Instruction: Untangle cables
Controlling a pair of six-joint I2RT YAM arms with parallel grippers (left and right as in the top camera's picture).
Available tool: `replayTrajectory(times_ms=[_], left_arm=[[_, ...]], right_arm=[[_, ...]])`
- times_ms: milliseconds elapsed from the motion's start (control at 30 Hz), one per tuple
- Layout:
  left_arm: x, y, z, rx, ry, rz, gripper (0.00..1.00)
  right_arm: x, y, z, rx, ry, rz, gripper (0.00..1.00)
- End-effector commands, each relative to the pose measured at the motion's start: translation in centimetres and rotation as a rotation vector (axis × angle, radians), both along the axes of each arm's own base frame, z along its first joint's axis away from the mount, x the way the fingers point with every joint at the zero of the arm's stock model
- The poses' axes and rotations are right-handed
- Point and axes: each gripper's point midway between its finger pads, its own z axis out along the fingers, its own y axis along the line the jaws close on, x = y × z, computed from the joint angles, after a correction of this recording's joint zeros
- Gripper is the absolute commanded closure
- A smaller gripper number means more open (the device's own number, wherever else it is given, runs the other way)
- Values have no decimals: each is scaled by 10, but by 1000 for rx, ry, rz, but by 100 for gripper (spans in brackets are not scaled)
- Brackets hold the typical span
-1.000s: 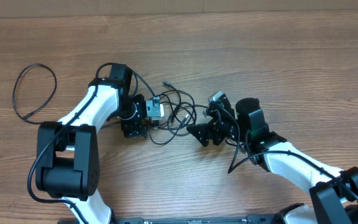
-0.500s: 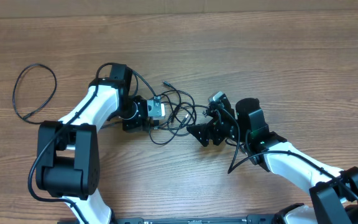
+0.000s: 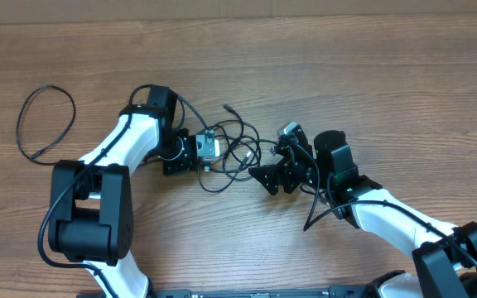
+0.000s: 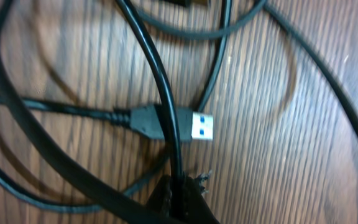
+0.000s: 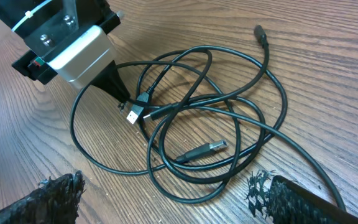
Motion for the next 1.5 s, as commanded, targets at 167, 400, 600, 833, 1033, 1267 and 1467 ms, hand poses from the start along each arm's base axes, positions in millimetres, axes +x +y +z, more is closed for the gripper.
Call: replayTrajectory(times_ms=[167,400,600,833,1033,1267,1467], left_arm=[[8,66,9,397,-12,150,96],[40,54,81,253,-172,200,96],[71,39,191,76,-460,250,96],[87,45,321,-95,-760,494,96],[82,46,392,-226,-893,615,96],[76,65,405,-203,-927,750,96],[72,101,395,-52,-932,936,96]], right_arm=[[3,3,3,3,-9,-1,5],[3,3,4,4,-11,0,5],[3,3,4,4,-10,0,5],[3,3,3,3,-9,0,5],[2,3,3,5,-8,2,5],[2,3,3,5,-7,3,5],[1,4,4,7,-7,7,5]])
